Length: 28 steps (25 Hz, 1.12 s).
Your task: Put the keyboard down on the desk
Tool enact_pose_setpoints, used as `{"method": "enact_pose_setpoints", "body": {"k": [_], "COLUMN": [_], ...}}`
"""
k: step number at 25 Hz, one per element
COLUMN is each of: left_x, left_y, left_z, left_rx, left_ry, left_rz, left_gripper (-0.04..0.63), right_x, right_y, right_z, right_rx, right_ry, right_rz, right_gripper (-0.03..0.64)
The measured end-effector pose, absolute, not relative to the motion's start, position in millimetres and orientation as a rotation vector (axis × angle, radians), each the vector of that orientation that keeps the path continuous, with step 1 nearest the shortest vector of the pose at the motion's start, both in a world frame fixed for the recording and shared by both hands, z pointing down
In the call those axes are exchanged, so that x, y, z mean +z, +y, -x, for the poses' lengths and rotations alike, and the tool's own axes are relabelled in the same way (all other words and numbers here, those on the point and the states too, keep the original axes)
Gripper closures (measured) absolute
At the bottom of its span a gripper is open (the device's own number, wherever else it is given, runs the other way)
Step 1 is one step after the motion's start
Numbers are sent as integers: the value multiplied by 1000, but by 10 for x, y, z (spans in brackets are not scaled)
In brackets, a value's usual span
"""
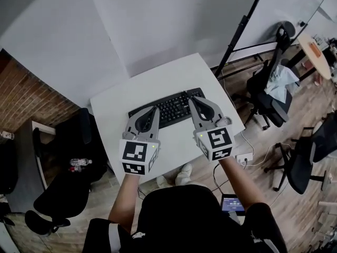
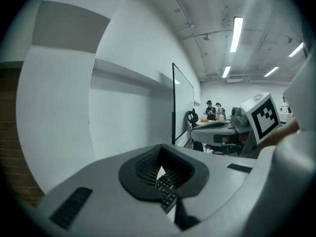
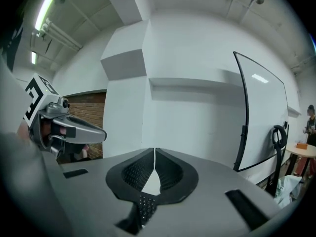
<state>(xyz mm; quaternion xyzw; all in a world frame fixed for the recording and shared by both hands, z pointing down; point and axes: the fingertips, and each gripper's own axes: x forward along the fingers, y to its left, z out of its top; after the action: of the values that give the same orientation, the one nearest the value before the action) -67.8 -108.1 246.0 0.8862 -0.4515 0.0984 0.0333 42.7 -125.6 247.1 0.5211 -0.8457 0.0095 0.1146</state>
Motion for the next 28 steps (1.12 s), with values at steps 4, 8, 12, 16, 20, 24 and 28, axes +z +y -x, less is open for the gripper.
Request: {"method": "enact_pose_setpoints", "body": {"k": [4, 8, 12, 16, 20, 24, 28], "left_x": [2194, 1990, 1878, 1824, 1803, 1820, 1821], "left_y": [-1012, -928, -922, -935, -931, -900, -896], "left_z": [693, 725, 800, 855, 824, 784, 779], "left_rx": [235, 186, 149, 99, 86, 100, 101], "left_ry": [-1405, -1416, -1457, -1477, -1482, -1472, -1465], "left_rz": [-2760, -2781, -2768, -2738, -2744, -2748, -2750], "left_gripper": [581, 581, 581, 581, 581, 581, 581], "right_x": [2231, 2030, 1878, 1825, 1836, 1851, 1866], "right_y": [-1196, -1113, -1078, -1072, -1082, -1064, -1061], "right_z": [-351, -275, -231, -212, -215, -234, -239], "right_rx": [-16, -48, -87, -109, -114, -99, -87], "right_ry": [-2503, -2528, -2548, -2556, -2562, -2567, -2571], "right_rz": [-1566, -1583, -1605, -1617, -1628, -1631, -1627], "right_gripper": [572, 574, 574, 577, 577, 577, 577]}}
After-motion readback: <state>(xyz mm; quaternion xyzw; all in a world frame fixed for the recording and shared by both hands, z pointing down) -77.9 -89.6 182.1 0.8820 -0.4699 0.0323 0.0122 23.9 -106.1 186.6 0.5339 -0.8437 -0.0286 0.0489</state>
